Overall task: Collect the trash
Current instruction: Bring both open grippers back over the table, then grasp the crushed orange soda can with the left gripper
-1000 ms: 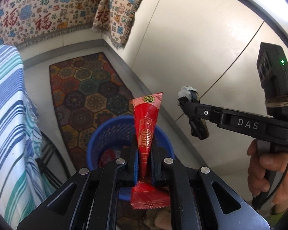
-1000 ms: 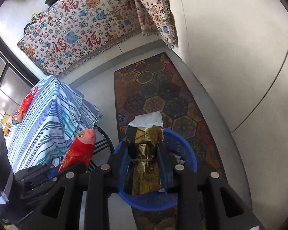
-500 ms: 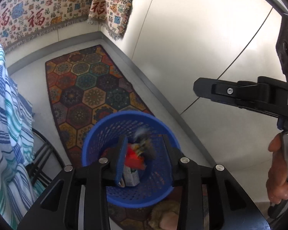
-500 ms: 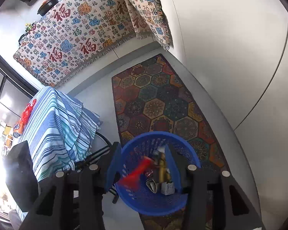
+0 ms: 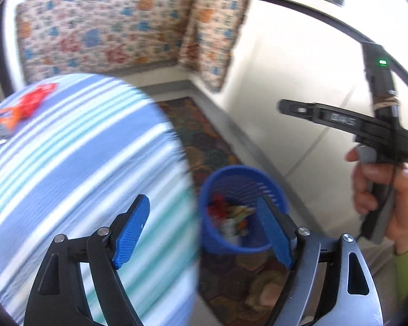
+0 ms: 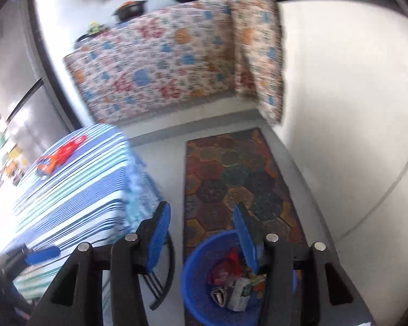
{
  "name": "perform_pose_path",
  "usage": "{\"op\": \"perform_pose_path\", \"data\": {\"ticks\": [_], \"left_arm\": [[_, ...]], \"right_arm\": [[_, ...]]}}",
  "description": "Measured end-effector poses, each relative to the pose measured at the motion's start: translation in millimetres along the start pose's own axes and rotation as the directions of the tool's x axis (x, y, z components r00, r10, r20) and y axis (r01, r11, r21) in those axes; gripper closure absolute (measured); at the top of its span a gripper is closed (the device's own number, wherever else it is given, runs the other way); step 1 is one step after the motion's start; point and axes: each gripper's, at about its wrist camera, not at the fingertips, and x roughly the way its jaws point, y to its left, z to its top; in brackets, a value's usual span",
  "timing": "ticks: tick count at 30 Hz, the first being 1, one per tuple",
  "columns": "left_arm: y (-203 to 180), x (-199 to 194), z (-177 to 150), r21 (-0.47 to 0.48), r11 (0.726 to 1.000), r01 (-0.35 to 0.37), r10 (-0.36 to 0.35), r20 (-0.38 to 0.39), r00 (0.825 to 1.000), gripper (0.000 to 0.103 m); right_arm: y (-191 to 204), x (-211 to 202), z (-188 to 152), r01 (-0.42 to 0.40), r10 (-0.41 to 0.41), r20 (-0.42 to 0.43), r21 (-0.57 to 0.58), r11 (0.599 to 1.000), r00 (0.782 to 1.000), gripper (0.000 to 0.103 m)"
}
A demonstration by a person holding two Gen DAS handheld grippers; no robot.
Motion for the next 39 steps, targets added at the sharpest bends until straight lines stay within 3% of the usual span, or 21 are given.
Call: {"op": "perform_pose_path", "data": {"ticks": [3,8,10,12,14,15,16,23,27,31,32,34,39], "left_arm": [[55.5,-12.0,-15.8,-0.044,0.989,-0.144,0.143,-0.020,0.989,0.020],[138.5,-13.6,-25.5,-0.154,0.926,-0.346,0.343,-0.044,0.938,0.020],[164.2,-7.3,-25.5,-0.187,0.901,-0.390,0.385,-0.066,0.921,0.017],[185.3,-9.8,-19.6,-0.241,0.898,-0.367,0.363,-0.061,0.930,0.011],[199.6,-4.6,-14.2,-0.240,0.881,-0.407,0.398,-0.088,0.913,0.009],[206.4,0.2,-10.1,-0.245,0.880,-0.407,0.395,-0.098,0.913,0.001],[213.6,4.5,-5.7,-0.254,0.875,-0.412,0.399,-0.106,0.911,0.000],[254.4,27.7,26.0,-0.274,0.865,-0.421,0.411,-0.096,0.906,0.001],[264.5,35.6,55.1,-0.283,0.863,-0.419,0.430,-0.024,0.902,0.001],[277.0,51.1,78.1,-0.314,0.850,-0.423,0.437,-0.028,0.899,0.002],[279.3,53.4,80.2,-0.321,0.848,-0.421,0.436,-0.027,0.899,0.004],[282.1,55.4,80.0,-0.329,0.858,-0.394,0.410,-0.023,0.912,0.037],[278.7,30.1,55.6,-0.351,0.866,-0.357,0.379,-0.005,0.925,0.041]], "right_arm": [[60.0,6.4,-10.7,-0.091,0.090,-0.015,-0.106,0.990,0.996,0.053],[161.9,33.1,-33.1,-0.202,0.181,-0.105,-0.253,0.946,0.978,0.051],[189.7,47.7,-35.9,-0.219,0.189,-0.134,-0.275,0.936,0.973,0.051],[213.7,63.2,-36.7,-0.218,0.172,-0.169,-0.303,0.928,0.970,0.049],[229.4,77.8,-36.8,-0.217,0.159,-0.202,-0.312,0.925,0.966,0.049],[233.8,85.3,-35.9,-0.217,0.153,-0.217,-0.309,0.926,0.964,0.049],[236.6,89.5,-34.2,-0.209,0.146,-0.213,-0.312,0.927,0.966,0.049],[257.0,99.0,-43.6,-0.148,0.097,-0.148,-0.386,0.910,0.984,0.034],[257.5,102.0,-41.9,-0.155,0.105,-0.151,-0.377,0.913,0.983,0.032],[259.1,104.8,-40.0,-0.159,0.107,-0.153,-0.375,0.913,0.982,0.031],[259.4,104.6,-40.2,-0.159,0.108,-0.153,-0.377,0.913,0.982,0.030],[260.5,105.3,-40.0,-0.159,0.107,-0.153,-0.379,0.912,0.982,0.030],[260.8,105.9,-40.1,-0.166,0.114,-0.157,-0.378,0.911,0.981,0.028]]}}
